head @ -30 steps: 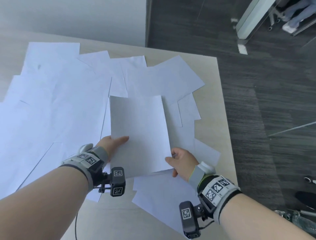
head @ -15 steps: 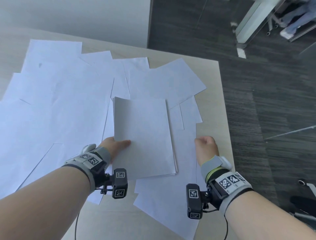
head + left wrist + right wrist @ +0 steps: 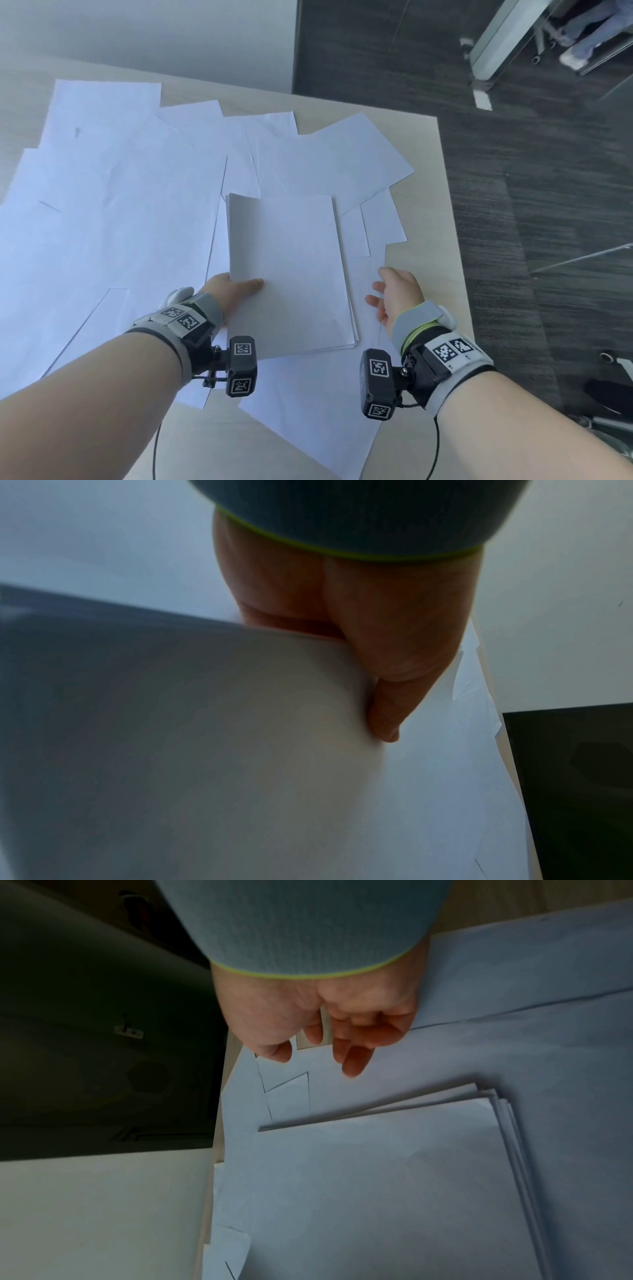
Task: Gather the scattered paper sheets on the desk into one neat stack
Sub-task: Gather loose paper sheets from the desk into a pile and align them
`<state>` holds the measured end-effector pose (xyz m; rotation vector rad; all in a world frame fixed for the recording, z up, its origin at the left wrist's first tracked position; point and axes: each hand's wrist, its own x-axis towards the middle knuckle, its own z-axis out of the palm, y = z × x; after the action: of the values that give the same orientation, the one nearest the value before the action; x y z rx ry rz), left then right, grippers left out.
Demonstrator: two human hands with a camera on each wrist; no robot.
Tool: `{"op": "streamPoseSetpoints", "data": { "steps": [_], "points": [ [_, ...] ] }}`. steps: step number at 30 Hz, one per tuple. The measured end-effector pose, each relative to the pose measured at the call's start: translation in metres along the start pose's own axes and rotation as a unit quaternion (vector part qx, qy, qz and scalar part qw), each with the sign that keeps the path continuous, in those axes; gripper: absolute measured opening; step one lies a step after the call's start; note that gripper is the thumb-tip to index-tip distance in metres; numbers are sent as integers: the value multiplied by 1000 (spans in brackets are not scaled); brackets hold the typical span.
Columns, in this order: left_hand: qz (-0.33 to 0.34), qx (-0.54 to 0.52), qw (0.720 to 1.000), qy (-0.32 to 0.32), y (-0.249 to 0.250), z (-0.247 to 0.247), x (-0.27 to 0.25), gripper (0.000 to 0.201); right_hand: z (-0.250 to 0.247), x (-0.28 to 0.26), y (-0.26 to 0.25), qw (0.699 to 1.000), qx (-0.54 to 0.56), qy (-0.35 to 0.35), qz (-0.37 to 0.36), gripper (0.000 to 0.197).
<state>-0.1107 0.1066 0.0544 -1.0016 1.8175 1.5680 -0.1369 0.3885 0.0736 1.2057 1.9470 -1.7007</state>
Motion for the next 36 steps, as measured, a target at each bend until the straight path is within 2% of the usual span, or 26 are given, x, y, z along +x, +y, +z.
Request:
{"op": "streamPoseSetpoints", "data": {
  "steps": [3,6,11,13,16,18,22,26,30,33,36],
  "points": [
    [-2,4,1000,0,-2,1,0,25,-1,1,4,997,-58,37,-42,14],
    [-3,-3,1000,-2,-6,2,1,29,-4,0,10,996,-55,52,-39,21],
    [-5,-8,1000,-2,-10,6,4,27,2,1,12,999,31,2,-12,21],
    [-8,-7,1000,-1,-12,9,5,25,6,0,12,999,37,-14,-7,23],
    [-9,-12,1000,3,-13,11,6,22,10,-3,10,999,48,-23,3,16],
    [-10,-12,1000,5,-12,11,6,20,11,-3,8,997,59,-36,25,9],
    [-12,-8,1000,5,-13,16,9,21,5,5,9,991,78,-64,89,18],
    [-16,-23,1000,3,-15,16,11,33,-6,6,17,995,11,-46,84,11],
    [-9,-19,1000,6,-17,23,17,34,-20,6,31,996,-39,-56,53,6],
    [-9,-9,1000,1,-19,24,22,31,-26,9,47,992,-111,-61,4,14],
    [-13,11,1000,-14,-20,24,24,36,-35,11,66,987,-153,-47,-12,17]
  ]
}}
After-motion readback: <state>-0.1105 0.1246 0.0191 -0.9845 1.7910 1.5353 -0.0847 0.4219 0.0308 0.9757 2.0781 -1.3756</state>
